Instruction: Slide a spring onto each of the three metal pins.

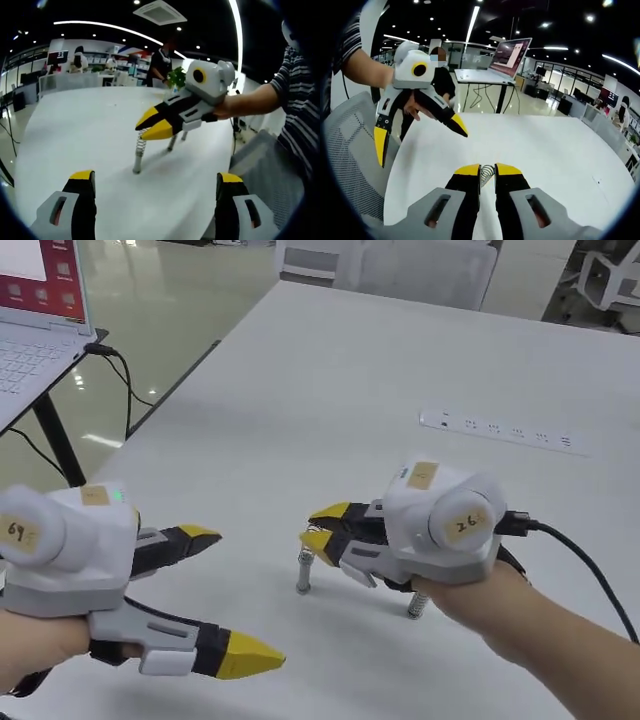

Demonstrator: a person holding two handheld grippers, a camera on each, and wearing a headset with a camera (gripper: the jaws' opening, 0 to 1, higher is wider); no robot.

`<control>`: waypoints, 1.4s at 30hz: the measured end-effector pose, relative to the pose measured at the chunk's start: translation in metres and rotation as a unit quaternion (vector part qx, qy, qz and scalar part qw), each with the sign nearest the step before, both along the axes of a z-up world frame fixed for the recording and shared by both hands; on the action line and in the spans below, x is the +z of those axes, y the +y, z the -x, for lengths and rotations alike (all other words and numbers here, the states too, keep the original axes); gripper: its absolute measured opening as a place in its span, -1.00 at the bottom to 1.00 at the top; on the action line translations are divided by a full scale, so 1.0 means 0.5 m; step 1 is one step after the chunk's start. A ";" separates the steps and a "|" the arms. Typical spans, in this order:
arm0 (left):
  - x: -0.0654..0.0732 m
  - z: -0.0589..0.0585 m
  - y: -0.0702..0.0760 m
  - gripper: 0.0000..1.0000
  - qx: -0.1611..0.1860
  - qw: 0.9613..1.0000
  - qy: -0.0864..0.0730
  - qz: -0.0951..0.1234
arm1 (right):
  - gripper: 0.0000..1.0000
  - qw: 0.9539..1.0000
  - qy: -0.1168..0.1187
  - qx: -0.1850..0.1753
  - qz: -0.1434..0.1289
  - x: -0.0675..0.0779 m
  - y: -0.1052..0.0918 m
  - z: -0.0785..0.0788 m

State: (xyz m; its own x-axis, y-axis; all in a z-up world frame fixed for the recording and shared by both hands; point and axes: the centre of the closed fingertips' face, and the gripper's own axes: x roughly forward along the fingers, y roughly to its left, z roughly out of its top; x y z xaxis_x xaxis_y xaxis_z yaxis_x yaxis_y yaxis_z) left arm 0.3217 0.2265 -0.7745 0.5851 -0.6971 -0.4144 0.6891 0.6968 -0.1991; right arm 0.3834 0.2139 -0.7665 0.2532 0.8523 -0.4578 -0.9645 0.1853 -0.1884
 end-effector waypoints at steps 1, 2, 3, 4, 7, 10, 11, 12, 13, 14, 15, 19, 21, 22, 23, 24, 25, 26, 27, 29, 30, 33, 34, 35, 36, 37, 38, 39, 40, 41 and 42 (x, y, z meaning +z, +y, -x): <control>0.000 0.001 -0.001 0.96 0.000 1.000 0.001 0.002 | -0.85 1.000 0.002 0.001 0.003 -0.006 0.001 0.001; 0.000 0.001 -0.001 0.96 0.000 1.000 0.001 0.002 | -0.85 1.000 -0.002 0.004 0.011 -0.015 0.001 0.003; -0.001 0.001 -0.002 0.96 0.000 1.000 0.001 0.001 | -0.85 1.000 -0.005 0.004 0.012 -0.021 0.003 0.001; -0.002 0.001 -0.003 0.96 -0.001 1.000 0.002 0.001 | -0.85 1.000 -0.003 0.004 0.021 -0.028 0.001 0.001; -0.002 0.001 -0.006 0.96 -0.001 1.000 0.002 0.001 | -0.85 0.999 0.002 0.008 0.031 -0.048 0.004 0.010; 0.000 0.000 -0.011 0.96 -0.002 1.000 0.001 0.002 | -0.85 0.999 -0.002 0.015 0.047 -0.070 0.006 0.017; 0.000 0.000 -0.011 0.96 -0.002 1.000 0.001 0.002 | -0.85 0.998 -0.004 0.015 0.054 -0.080 0.005 0.018; -0.001 0.001 -0.010 0.96 -0.002 1.000 0.001 0.003 | -0.85 0.998 -0.004 0.016 0.059 -0.087 0.004 0.020; -0.001 0.001 -0.010 0.96 -0.002 1.000 0.001 0.003 | -0.84 0.998 -0.007 0.017 0.065 -0.095 0.003 0.022; -0.001 0.001 -0.010 0.96 -0.003 1.000 0.001 0.002 | -0.84 0.998 -0.005 0.018 0.067 -0.099 0.003 0.025; -0.001 0.002 -0.010 0.96 -0.003 1.000 0.001 0.002 | -0.84 0.997 -0.003 0.017 0.071 -0.104 0.002 0.027; 0.000 0.003 -0.009 0.95 -0.003 1.000 0.002 0.002 | -0.83 0.998 -0.004 0.010 0.066 -0.097 0.004 0.027; 0.000 0.004 -0.011 0.95 -0.004 1.000 0.002 0.001 | -0.82 0.998 0.000 0.009 0.067 -0.097 0.004 0.027; 0.001 0.004 -0.012 0.95 -0.004 1.000 0.002 0.001 | -0.79 0.998 0.006 0.008 0.065 -0.096 0.004 0.029; 0.002 0.005 -0.013 0.95 -0.005 1.000 0.002 0.001 | -0.73 0.998 0.005 0.007 0.063 -0.094 0.004 0.028; 0.004 0.004 -0.014 0.95 -0.005 1.000 0.000 0.003 | -0.67 0.998 0.004 0.005 0.062 -0.091 0.004 0.027; 0.004 0.003 -0.016 0.95 -0.004 1.000 0.001 0.003 | -0.67 0.998 0.004 0.004 0.057 -0.083 0.003 0.027; 0.004 0.002 -0.019 0.95 -0.005 1.000 0.001 0.003 | -0.69 0.998 0.006 0.004 0.055 -0.079 0.004 0.027; 0.005 0.001 -0.021 0.95 -0.006 1.000 0.000 0.002 | -0.71 0.998 0.005 0.004 0.055 -0.074 0.002 0.027; 0.012 -0.004 -0.025 0.95 -0.006 1.000 -0.005 0.006 | -0.71 0.999 0.006 -0.003 0.043 -0.057 -0.002 0.023; 0.016 -0.007 -0.028 0.95 -0.005 1.000 -0.007 0.008 | -0.70 0.999 0.015 -0.010 0.033 -0.046 -0.006 0.022; 0.024 -0.013 -0.033 0.94 -0.005 1.000 -0.012 0.011 | -0.65 0.999 0.010 -0.022 0.024 -0.030 -0.027 0.019; 0.025 -0.014 -0.034 0.94 -0.005 1.000 -0.014 0.011 | -0.64 0.999 0.011 -0.025 0.021 -0.024 -0.036 0.018; 0.028 -0.016 -0.037 0.94 -0.006 1.000 -0.016 0.011 | -0.64 0.999 0.012 -0.030 0.016 -0.020 -0.044 0.017; 0.030 -0.017 -0.039 0.94 -0.007 1.000 -0.017 0.011 | -0.62 0.999 0.015 -0.037 0.011 -0.016 -0.052 0.015; 0.031 -0.018 -0.041 0.93 -0.008 1.000 -0.019 0.011 | -0.60 0.999 0.024 -0.045 0.004 -0.010 -0.064 0.014; 0.031 -0.019 -0.043 0.93 -0.008 1.000 -0.019 0.011 | -0.57 0.998 0.027 -0.048 0.000 -0.007 -0.070 0.013; 0.033 -0.020 -0.045 0.93 -0.009 1.000 -0.021 0.011 | -0.55 0.998 0.027 -0.056 -0.004 -0.002 -0.084 0.011; 0.033 -0.020 -0.046 0.92 -0.010 1.000 -0.022 0.011 | -0.53 0.998 0.029 -0.057 -0.007 0.000 -0.087 0.011; 0.033 -0.020 -0.049 0.92 -0.012 1.000 -0.022 0.010 | -0.48 0.997 0.040 -0.053 -0.025 0.010 -0.092 0.018; 0.034 -0.020 -0.051 0.92 -0.014 1.000 -0.022 0.009 | -0.42 0.997 0.048 -0.056 -0.032 0.014 -0.097 0.020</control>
